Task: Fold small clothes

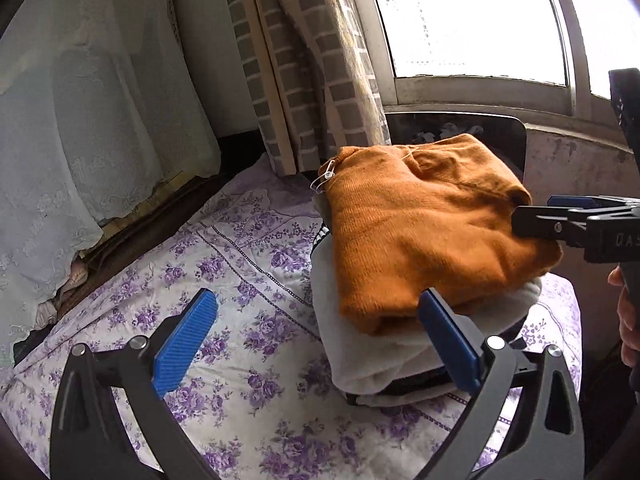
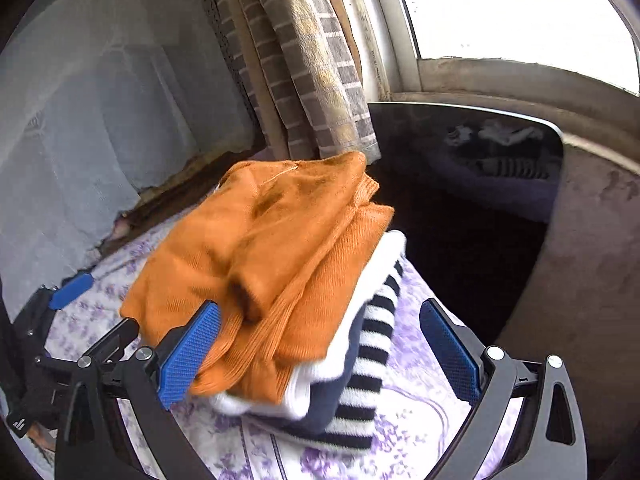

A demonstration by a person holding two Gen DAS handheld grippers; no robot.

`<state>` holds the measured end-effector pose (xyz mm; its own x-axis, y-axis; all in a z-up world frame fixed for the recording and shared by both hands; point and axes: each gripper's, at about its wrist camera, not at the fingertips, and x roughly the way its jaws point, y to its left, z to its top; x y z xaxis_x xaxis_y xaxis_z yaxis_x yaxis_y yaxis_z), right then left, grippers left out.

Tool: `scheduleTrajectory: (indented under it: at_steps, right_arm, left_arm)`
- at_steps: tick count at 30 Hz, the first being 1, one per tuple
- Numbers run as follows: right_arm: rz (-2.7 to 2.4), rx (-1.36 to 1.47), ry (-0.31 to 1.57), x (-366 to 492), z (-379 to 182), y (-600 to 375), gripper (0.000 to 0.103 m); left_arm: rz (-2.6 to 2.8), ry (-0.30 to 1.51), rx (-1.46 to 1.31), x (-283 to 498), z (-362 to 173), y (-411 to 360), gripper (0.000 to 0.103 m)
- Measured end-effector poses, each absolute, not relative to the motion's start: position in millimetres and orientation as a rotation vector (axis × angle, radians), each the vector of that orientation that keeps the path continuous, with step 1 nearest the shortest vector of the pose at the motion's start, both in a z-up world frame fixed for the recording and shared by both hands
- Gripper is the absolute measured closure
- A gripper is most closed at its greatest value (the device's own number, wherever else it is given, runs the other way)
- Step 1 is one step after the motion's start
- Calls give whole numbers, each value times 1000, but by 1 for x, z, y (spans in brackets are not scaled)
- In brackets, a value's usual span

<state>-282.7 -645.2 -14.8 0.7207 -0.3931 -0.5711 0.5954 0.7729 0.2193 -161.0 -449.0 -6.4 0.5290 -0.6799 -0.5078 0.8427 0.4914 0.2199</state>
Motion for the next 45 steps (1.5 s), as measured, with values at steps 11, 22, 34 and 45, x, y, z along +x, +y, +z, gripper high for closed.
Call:
scheduleTrajectory:
  at_steps: [11, 22, 34, 45]
  right_arm:
    - [-602, 376, 615, -310, -12, -582, 3]
    - [-585, 287, 601, -323, 21, -524, 3]
    - [-577, 219, 560, -341, 46, -494, 3]
    - [-526, 276, 526, -353, 46, -494, 3]
  left_arm:
    - [-938, 394, 446, -181, -15, -397, 5]
    - [-928, 358, 410, -206, 9, -356, 5]
    - [-909, 346, 387, -229, 33, -333, 5]
    - [-915, 343, 395, -243, 41, -334, 5]
